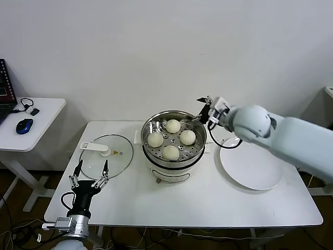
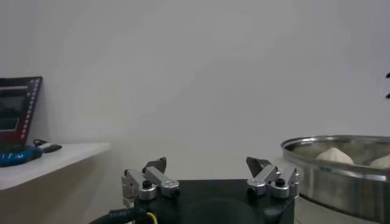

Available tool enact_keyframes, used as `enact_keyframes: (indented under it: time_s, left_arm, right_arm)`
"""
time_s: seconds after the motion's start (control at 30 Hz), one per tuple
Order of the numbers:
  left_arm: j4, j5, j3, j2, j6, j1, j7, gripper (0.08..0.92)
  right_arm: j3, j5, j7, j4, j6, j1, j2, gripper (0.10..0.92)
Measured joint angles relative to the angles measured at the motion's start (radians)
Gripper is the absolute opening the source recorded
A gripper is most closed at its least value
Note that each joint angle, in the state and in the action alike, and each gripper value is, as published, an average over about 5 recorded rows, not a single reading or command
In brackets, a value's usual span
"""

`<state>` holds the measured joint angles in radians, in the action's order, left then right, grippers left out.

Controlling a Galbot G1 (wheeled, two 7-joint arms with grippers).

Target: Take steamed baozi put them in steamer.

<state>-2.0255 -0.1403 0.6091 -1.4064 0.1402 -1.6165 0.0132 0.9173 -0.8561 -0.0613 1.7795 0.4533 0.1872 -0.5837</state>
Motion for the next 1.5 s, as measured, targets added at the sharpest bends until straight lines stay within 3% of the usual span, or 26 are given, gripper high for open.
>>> enact_keyframes:
  time_s: [0.33,0.73,1.1,1.5]
  left_arm:
    - [0.021,0.016,-0.003,0.000,0.010,-0.001,0.001,0.823]
    - [0.012,0.031,0.007,-0.012,0.007,-0.023,0.005,0.823]
    - [0.008,0.043,0.007,-0.024,0.011,-0.030,0.010,0.823]
    - [-0.007,0.053,0.003,-0.031,0.015,-0.046,0.010,0.823]
  right_arm:
    - [-0.582,0.185,-0.077,0.123,-0.265,-0.640,0.040,0.823]
    - [-1.097,0.429,-0.077,0.202,-0.504,-1.274,-0.249,0.823]
    - [-1.262,0.637,-0.082,0.237,-0.623,-1.637,-0.569,0.823]
    - [-1.264,0.738,-0.124,0.252,-0.747,-1.848,-0.721,0.823]
